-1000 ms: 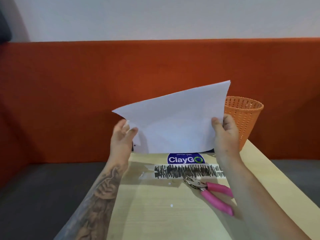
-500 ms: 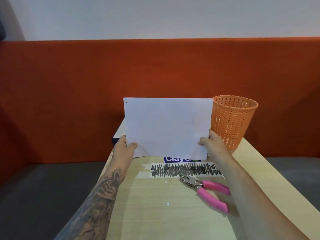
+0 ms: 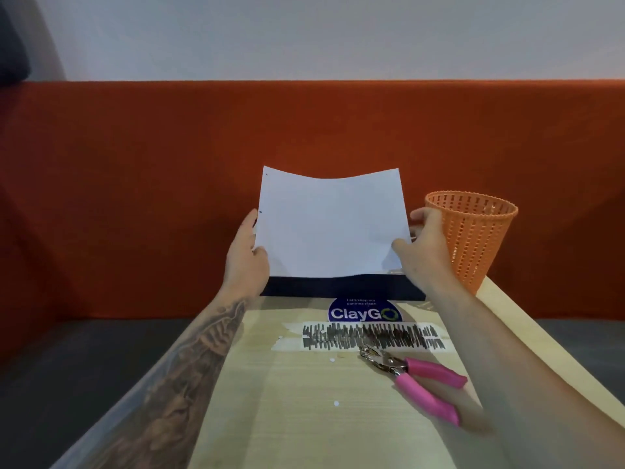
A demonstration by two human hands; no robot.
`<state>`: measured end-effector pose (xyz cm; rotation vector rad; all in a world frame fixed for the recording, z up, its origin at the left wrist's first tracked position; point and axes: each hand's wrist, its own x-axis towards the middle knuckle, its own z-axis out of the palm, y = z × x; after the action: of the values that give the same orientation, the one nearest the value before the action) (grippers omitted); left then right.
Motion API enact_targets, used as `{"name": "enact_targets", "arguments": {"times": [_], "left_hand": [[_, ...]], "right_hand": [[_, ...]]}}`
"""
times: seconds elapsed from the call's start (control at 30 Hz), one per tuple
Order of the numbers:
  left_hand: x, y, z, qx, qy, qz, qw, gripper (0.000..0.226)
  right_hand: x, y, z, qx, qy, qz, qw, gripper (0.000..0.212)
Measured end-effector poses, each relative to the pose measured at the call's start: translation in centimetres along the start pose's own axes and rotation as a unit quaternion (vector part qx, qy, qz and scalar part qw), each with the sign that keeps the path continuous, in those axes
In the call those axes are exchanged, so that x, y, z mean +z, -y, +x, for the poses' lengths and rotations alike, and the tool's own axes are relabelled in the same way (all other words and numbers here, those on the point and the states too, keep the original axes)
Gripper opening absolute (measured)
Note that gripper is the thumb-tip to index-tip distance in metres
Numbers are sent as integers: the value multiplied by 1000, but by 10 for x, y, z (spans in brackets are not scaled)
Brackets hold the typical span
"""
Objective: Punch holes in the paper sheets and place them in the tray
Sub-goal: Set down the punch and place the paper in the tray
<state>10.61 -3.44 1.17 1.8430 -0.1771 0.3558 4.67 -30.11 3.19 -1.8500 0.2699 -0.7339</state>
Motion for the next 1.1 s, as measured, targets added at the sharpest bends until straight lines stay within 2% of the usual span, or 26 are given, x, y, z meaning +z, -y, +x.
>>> {"name": "enact_targets", "arguments": {"times": [0.1,0.17,0.33,0.47,0.6,0.97,1.1], "left_hand": [[-2,-10,25,18,1,48,999,50],[2,-10,44,21,9,93,995,43],[12,12,75,-6,89,214,973,45],[20,26,76,-58,163,270,947,32],[29,25,78,-88,233,327,912,41],[28,34,87,-107,263,442,851,61],[30,35,85,-89,245,432,863,38]], "right_hand": [[9,3,24,-17,-3,-72,997,25],[17,0,39,-15,16,-121,992,17],[32,-23,61,22,78,-211,974,18],[37,-41,63,46,150,-293,943,22],[41,-47,64,62,203,-364,907,26],[48,-51,69,63,238,-453,857,27],[49,-53,70,61,240,-460,853,28]]}}
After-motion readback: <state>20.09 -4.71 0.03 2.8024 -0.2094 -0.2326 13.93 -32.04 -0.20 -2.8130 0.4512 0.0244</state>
